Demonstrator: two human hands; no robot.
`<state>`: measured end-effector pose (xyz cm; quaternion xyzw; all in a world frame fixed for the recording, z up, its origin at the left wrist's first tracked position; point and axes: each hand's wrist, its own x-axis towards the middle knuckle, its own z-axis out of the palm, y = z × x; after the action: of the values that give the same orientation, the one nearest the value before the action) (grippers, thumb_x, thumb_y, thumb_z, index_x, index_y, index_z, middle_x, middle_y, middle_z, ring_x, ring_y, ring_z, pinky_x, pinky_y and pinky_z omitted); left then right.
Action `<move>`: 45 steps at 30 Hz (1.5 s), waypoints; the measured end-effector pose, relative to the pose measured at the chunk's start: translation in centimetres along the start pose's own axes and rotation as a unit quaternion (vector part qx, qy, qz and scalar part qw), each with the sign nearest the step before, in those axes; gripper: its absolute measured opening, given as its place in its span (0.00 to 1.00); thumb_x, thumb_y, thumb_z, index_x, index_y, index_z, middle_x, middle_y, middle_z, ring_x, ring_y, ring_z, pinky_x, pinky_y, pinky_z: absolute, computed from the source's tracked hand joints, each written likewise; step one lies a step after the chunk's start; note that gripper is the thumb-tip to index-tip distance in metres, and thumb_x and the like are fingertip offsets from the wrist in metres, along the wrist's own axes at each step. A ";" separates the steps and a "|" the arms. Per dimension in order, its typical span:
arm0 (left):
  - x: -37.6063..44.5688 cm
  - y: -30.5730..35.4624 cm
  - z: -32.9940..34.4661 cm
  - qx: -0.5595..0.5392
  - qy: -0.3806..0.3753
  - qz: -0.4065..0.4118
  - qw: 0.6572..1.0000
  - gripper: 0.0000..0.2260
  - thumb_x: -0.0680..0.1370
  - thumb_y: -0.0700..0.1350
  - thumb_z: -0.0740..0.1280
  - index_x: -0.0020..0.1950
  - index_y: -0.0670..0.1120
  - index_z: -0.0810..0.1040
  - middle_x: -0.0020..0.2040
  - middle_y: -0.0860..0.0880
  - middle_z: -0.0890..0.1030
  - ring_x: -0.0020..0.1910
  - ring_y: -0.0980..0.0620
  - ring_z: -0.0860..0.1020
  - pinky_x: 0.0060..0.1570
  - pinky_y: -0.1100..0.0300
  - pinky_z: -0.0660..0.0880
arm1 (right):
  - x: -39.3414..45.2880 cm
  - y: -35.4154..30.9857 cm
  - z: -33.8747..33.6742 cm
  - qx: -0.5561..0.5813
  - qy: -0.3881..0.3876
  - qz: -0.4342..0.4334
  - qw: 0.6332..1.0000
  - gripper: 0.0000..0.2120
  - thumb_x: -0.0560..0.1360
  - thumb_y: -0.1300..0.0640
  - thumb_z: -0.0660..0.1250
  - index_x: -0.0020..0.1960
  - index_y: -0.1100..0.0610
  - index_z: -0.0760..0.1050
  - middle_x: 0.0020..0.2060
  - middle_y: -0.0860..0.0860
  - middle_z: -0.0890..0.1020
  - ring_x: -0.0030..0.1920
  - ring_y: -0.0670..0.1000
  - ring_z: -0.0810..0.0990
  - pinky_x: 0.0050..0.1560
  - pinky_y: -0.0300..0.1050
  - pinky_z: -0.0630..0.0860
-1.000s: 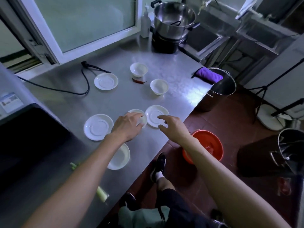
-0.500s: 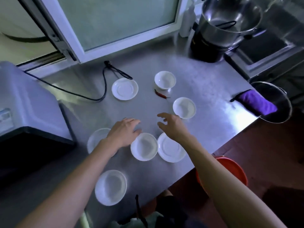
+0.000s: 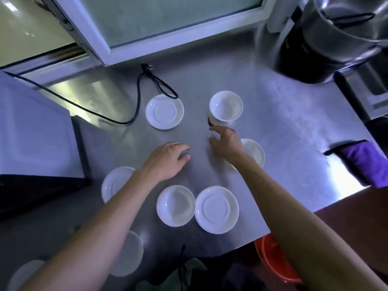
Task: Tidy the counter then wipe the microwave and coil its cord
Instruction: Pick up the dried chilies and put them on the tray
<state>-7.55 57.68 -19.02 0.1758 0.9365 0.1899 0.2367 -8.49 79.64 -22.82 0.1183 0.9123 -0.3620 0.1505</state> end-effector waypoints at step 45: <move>-11.0 -5.2 0.9 -0.075 0.069 -0.118 0.988 0.15 0.82 0.53 0.62 0.68 0.53 0.75 0.67 0.54 0.77 0.65 0.51 0.74 0.62 0.55 0.71 | -4.6 -6.8 7.5 -0.050 -0.002 -0.200 0.978 0.05 0.76 0.60 0.67 0.50 0.60 0.78 0.43 0.56 0.81 0.45 0.60 0.77 0.45 0.53 0.74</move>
<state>0.73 48.81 -17.88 0.0320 0.9481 0.2417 0.2043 -5.02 69.15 -22.10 -0.0752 0.9341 -0.3392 0.0822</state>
